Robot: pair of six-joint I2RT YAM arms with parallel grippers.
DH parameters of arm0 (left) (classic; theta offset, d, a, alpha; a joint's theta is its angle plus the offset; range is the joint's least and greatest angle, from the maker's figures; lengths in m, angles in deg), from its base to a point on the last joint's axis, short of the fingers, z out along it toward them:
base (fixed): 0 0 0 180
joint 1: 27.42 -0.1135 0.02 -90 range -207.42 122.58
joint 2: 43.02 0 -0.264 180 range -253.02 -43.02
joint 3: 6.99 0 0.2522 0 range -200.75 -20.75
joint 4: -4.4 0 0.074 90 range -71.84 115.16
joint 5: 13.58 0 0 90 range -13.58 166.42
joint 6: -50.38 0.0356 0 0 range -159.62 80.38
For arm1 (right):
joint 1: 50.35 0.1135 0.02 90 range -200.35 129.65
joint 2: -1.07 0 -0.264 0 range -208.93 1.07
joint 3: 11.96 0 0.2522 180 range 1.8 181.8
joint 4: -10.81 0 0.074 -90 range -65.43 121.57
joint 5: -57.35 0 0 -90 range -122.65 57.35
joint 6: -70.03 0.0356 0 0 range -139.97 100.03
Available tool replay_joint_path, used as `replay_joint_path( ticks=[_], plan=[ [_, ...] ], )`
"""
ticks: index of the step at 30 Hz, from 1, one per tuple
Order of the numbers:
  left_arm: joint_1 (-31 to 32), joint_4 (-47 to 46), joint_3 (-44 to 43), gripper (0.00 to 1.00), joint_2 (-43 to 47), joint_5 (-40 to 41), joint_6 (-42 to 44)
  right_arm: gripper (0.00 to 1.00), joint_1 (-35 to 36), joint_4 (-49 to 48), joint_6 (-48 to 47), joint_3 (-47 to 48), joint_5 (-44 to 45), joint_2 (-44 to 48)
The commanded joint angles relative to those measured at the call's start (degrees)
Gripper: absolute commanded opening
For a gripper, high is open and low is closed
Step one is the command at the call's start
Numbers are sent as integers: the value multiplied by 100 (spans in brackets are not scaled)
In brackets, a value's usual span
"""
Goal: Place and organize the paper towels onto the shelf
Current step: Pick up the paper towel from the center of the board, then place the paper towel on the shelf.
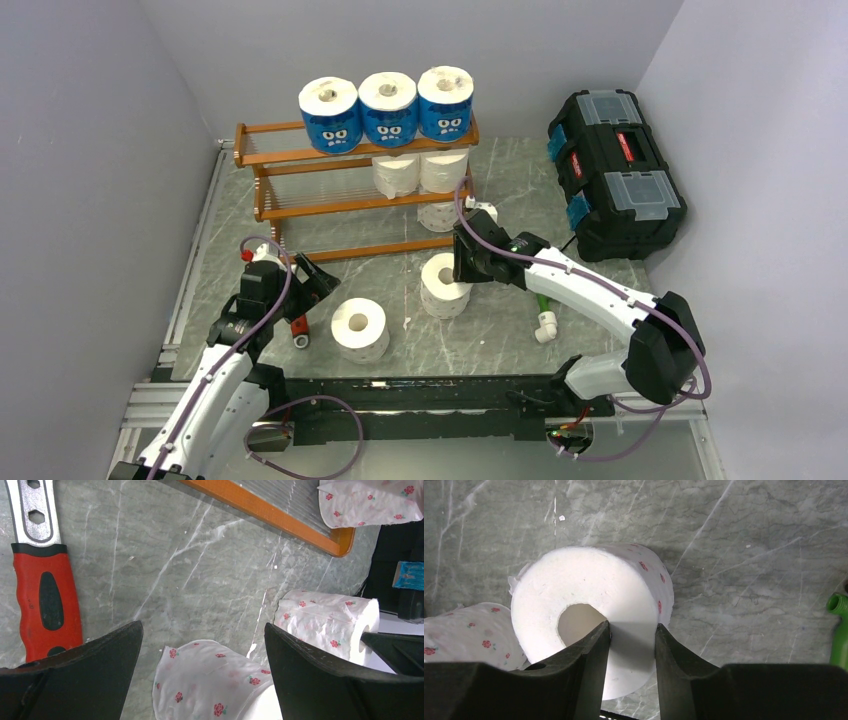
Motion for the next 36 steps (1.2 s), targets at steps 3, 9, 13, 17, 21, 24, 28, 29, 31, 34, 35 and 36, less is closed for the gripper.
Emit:
replay_joint_path(
  ticks=[3, 9, 13, 17, 21, 24, 28, 29, 31, 34, 35, 36],
  plan=[
    [17, -218, 31, 98, 17, -70, -38, 35, 15, -79, -16, 87, -85, 99],
    [19, -246, 31, 98, -5, -73, -43, 31, 15, -19, 11, 311, -136, 273],
    [20, -257, 21, 98, -22, -67, -49, 30, 12, -112, 122, 488, -157, 345],
    [20, -271, 20, 98, -45, -111, -55, 29, -20, -277, 292, 700, -144, 242],
    [20, -185, 11, 98, 20, -92, -25, 27, -99, -572, 561, 833, -226, 41],
    [20, -115, -7, 98, 79, -71, 3, 27, -150, -688, 728, 1065, -292, -237],
    [20, -60, -22, 98, 156, -87, 2, 26, -166, -760, 845, 1391, -247, -647],
    [15, -45, -26, 98, 166, -101, 9, 26, -175, -777, 878, 1468, -228, -732],
    [19, -16, -45, 98, 190, -91, 25, 26, -196, -797, 880, 1625, -227, -928],
    [15, 60, -104, 98, 206, -64, 83, 25, -244, -682, 871, 1932, -171, -1260],
    [13, 84, -113, 98, 208, -56, 95, 25, -259, -673, 885, 1978, -171, -1346],
    [18, 92, -126, 98, 216, -57, 105, 25, -271, -693, 900, 2003, -175, -1408]
  ],
)
